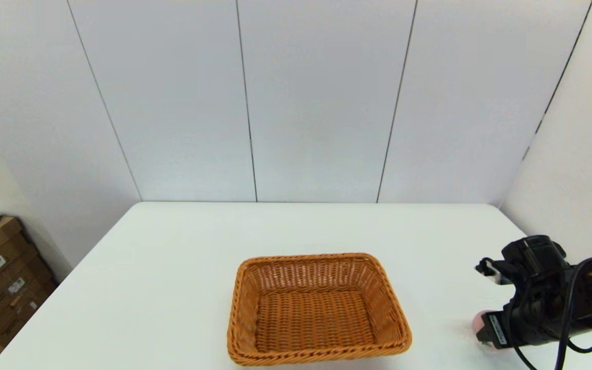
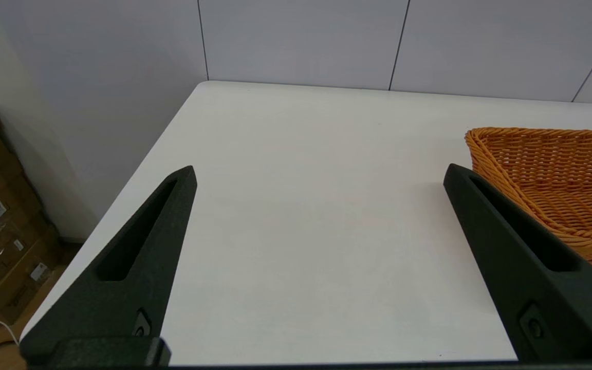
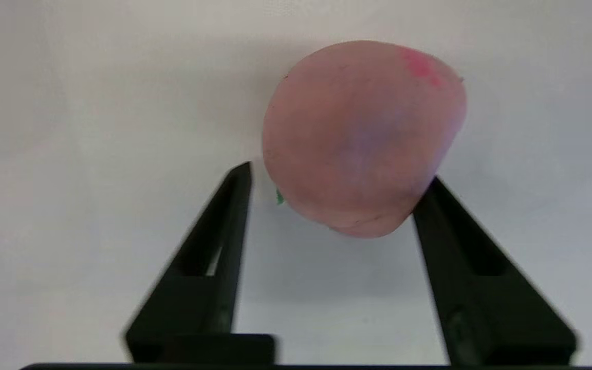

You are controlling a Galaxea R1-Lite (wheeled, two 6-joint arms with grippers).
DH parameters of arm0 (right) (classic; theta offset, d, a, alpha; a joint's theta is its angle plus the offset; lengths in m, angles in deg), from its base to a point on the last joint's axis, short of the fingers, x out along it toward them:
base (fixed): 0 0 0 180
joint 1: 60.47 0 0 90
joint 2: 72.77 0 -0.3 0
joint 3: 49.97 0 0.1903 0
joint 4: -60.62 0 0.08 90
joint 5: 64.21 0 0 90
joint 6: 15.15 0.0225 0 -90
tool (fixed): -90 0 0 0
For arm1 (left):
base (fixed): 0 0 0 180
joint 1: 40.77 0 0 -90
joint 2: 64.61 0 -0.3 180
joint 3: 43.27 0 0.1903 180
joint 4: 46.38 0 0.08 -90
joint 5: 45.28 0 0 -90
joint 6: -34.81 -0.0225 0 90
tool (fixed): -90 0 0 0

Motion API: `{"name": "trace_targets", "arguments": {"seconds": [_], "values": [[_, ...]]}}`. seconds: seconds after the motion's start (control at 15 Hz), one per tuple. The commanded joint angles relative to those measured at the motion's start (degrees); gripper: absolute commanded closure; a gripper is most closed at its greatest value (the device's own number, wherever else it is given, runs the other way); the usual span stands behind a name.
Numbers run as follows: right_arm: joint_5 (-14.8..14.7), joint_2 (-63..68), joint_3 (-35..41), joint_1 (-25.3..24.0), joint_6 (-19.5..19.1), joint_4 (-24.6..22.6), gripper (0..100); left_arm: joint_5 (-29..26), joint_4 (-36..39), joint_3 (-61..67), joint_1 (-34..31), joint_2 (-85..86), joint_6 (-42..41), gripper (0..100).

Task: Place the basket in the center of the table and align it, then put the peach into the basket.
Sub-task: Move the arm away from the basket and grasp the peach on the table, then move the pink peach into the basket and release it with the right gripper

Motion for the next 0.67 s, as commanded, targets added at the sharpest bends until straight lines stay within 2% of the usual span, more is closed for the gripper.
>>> {"name": "trace_targets", "arguments": {"seconds": [0.07, 0.47, 0.6, 0.67], "values": [[-0.09, -1.16, -0.17, 0.05, 0.04, -0.07, 100, 0.03, 0.02, 0.02, 0.0, 0.01, 0.06, 0], [0.09, -9.51, 0.18, -0.22, 1.27, -0.16, 100, 0.03, 0.02, 0.02, 0.0, 0.01, 0.06, 0], [2.63, -16.54, -0.43, -2.33, 1.71, -0.16, 100, 0.03, 0.02, 0.02, 0.0, 0.01, 0.15, 0], [3.78, -20.67, -0.79, -5.05, 1.97, -0.16, 100, 0.03, 0.02, 0.02, 0.0, 0.01, 0.15, 0]]}}
